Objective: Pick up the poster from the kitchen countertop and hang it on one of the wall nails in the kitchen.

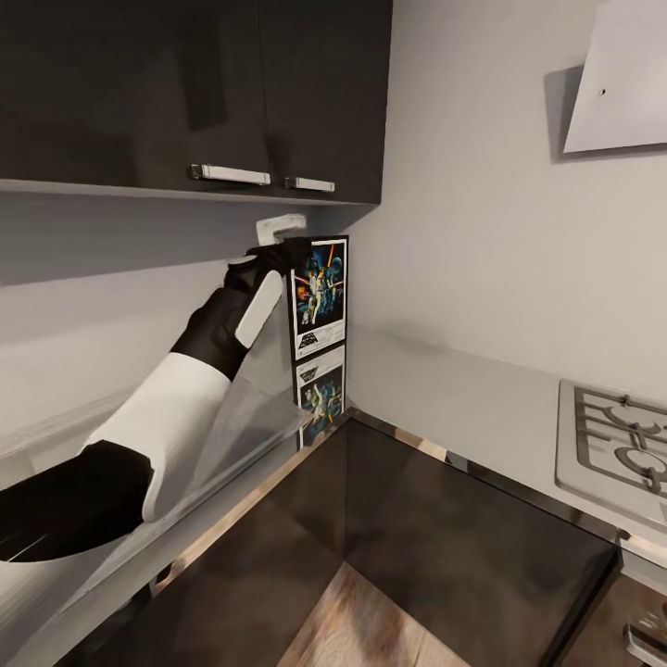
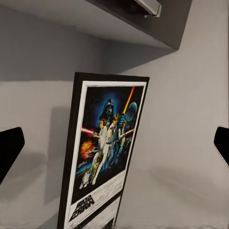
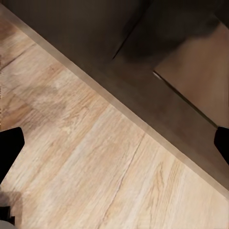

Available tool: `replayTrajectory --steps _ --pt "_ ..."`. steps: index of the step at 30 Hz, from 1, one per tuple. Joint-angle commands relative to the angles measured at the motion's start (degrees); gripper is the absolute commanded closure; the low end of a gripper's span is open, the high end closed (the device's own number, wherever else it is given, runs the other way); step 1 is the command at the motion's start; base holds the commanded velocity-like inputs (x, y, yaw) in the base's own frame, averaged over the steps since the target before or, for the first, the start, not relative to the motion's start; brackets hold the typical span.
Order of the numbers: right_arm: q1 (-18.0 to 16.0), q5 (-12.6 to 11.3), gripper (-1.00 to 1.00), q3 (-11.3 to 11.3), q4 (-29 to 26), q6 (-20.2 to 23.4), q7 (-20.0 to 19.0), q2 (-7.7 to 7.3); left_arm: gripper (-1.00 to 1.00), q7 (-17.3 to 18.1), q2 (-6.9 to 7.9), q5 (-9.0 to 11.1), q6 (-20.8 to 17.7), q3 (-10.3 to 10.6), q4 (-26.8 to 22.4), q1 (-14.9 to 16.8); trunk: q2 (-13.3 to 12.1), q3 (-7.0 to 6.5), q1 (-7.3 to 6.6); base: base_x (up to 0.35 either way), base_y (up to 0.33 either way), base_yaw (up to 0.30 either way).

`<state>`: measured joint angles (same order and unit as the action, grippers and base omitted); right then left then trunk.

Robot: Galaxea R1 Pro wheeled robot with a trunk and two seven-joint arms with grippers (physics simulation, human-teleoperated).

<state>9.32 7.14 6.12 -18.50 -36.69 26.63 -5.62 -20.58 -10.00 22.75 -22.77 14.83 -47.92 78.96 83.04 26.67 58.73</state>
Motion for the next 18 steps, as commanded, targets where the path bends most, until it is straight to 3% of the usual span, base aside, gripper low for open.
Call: replayTrajectory --steps 1,7,8,18 --pt "-0.31 0.33 -1.00 0.33 -0.43 -0.12 0.51 0.02 -1.00 -0.42 0.00 0.60 -0.12 0.10 0.27 -0.29 0.04 0.05 0.00 0.000 0.000 0.000" --pt "-2.23 0.33 -1.00 0.44 -2.37 -1.99 0.28 0.23 -1.00 -0.19 0.00 0.92 -0.09 0.03 1.73 -2.24 0.04 0.05 0.00 0.000 0.000 0.000" --pt "-2.34 0.33 -1.00 0.40 -4.01 -2.11 0.25 0.26 -1.00 -0.17 0.00 0.96 -0.08 0.03 1.88 -6.82 0.04 0.05 0.00 0.000 0.000 0.000" --pt "-2.38 0.33 -1.00 0.39 -4.09 -2.15 0.27 0.26 -1.00 -0.11 0.00 0.98 -0.15 -0.02 2.03 -6.95 0.04 0.05 0.00 0.033 0.000 0.000"
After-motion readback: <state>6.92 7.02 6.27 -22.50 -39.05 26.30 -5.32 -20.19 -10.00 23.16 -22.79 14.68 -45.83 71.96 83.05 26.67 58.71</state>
